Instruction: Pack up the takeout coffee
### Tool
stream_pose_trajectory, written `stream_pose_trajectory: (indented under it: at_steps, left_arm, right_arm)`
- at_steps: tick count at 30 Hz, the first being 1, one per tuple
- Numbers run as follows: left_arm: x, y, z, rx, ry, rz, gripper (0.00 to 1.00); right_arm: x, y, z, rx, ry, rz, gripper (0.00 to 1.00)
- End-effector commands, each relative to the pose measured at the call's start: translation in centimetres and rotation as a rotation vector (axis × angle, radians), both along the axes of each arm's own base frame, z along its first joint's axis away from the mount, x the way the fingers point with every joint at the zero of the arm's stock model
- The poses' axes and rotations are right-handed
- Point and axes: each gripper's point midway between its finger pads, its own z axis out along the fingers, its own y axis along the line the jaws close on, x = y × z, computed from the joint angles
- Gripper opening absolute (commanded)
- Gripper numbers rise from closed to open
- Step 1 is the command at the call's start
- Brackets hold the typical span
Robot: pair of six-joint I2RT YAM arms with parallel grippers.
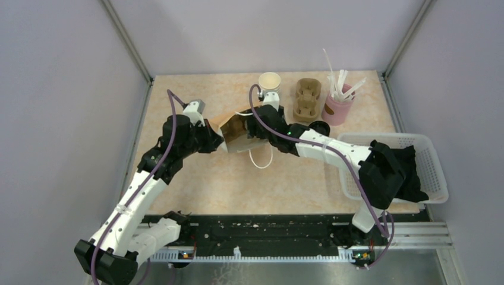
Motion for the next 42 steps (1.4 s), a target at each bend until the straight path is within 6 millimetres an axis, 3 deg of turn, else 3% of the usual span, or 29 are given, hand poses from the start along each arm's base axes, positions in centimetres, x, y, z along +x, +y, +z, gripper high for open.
stream_pose_trajectory:
  at_steps: [1, 7, 13, 18, 23, 28, 36, 39, 42]
  left_arm:
    - [0.2, -0.2, 0.7, -0.006, -0.020, -0.015, 0.00]
    - [-0.1, -0.3, 0.2, -0.008, -0.012, -0.019, 0.00]
    - [-0.2, -0.3, -0.2, -0.008, -0.004, -0.021, 0.00]
    - [-0.2, 0.0, -0.5, 0.000, 0.001, -0.009, 0.00]
    - [0.0, 0.6, -0.4, 0.022, -0.001, 0.021, 0.00]
    - [-0.1, 0.5, -0.4, 0.018, 0.010, 0.021, 0.00]
    - [-0.5, -1.3, 1.0, -0.065, 0.029, -0.045, 0.00]
    - [-0.5, -1.1, -0.1, -0.056, 0.045, -0.036, 0.00]
    - [-0.8, -0.7, -3.1, -0.031, 0.102, -0.014, 0.00]
  right_arm:
    - [0.2, 2.0, 1.3, 0.095, -0.048, 0.114, 0.79]
    - [-0.8, 3.2, 3.1, 0.175, -0.080, 0.183, 0.72]
    - [-0.7, 3.6, 4.8, 0.225, -0.131, 0.184, 0.74]
    - [-0.4, 1.6, 4.4, 0.182, -0.105, 0.079, 0.75]
    - [-1.7, 0.4, 4.2, 0.124, -0.067, 0.109, 0.74]
    - [-1.7, -2.0, 3.5, 0.079, -0.042, -0.003, 0.81]
    - [-0.5, 1.7, 3.5, 0.196, 0.012, -0.011, 0.82]
    - [-0.6, 1.4, 2.7, 0.180, 0.010, -0.014, 0.80]
    - [-1.4, 0.7, 2.0, 0.174, 0.000, 0.013, 0.80]
